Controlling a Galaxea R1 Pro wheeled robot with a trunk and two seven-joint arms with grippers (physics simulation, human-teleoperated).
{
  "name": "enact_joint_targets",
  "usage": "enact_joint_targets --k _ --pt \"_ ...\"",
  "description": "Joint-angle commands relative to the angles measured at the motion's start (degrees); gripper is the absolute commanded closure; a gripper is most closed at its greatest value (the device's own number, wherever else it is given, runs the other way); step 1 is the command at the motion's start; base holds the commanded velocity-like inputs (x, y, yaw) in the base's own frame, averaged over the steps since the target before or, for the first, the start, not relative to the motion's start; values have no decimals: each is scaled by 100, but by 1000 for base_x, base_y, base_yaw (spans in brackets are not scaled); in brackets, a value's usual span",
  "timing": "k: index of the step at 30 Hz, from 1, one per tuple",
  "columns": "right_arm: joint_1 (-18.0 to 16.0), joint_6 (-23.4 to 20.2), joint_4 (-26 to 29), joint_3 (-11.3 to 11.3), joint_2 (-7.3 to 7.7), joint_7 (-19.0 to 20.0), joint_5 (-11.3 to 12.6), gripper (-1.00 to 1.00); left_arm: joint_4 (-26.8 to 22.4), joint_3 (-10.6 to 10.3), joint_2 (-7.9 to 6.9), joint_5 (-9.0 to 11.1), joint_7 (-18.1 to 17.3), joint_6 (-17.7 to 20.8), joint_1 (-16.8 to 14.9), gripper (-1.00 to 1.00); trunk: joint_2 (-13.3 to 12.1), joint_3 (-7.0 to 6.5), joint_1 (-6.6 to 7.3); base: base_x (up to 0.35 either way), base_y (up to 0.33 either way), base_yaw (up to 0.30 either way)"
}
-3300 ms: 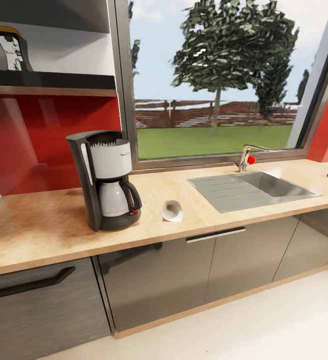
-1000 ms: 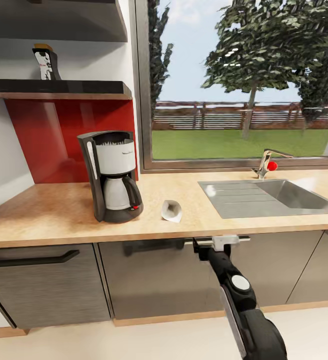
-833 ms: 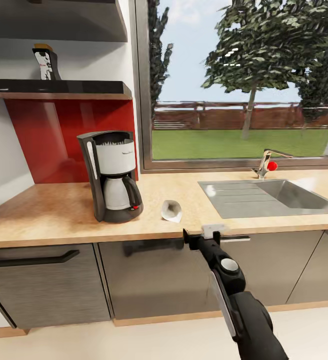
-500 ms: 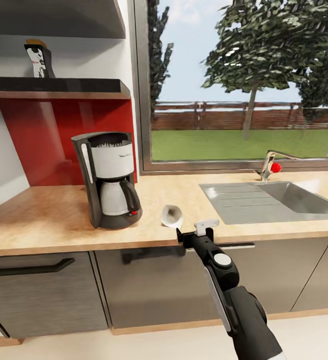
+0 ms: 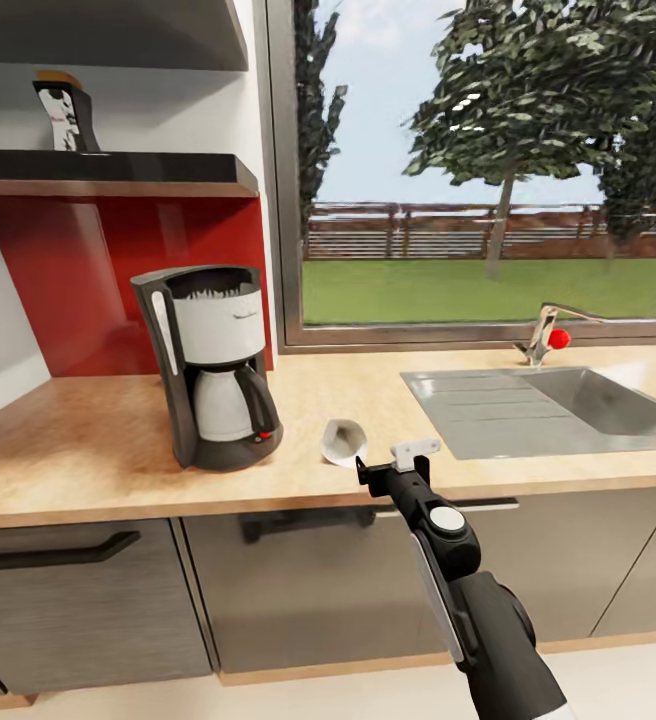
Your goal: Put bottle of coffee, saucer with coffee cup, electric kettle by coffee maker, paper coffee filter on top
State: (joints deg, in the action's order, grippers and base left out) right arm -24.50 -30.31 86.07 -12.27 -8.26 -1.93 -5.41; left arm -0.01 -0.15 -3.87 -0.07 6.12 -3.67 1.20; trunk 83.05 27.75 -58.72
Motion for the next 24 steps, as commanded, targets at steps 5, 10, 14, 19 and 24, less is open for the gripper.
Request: enact_joint_targets --k 5,10,14,19,24 --pt "-3 -44 -2 -6 0 -9 -56 -100 24 -1 0 -1 13 -19 18 -100 3 5 -1 13 0 0" --pt "-4 -45 -42 -11 0 -4 -57 -100 27 5 -3 -1 12 -19 20 -100 3 5 -1 92 34 0" --pt "-4 -47 -60 -12 0 -8 -57 -100 27 6 -7 -1 18 -19 27 -100 3 5 -1 233 143 0" --pt "-3 -53 -64 -12 0 -8 -57 -100 30 3 -8 -1 21 -19 29 -100 3 5 -1 159 66 0" --pt "-6 -54 -72 -10 5 -9 -64 -100 35 -2 -1 -1 21 -19 29 -100 3 5 -1 17 6 0"
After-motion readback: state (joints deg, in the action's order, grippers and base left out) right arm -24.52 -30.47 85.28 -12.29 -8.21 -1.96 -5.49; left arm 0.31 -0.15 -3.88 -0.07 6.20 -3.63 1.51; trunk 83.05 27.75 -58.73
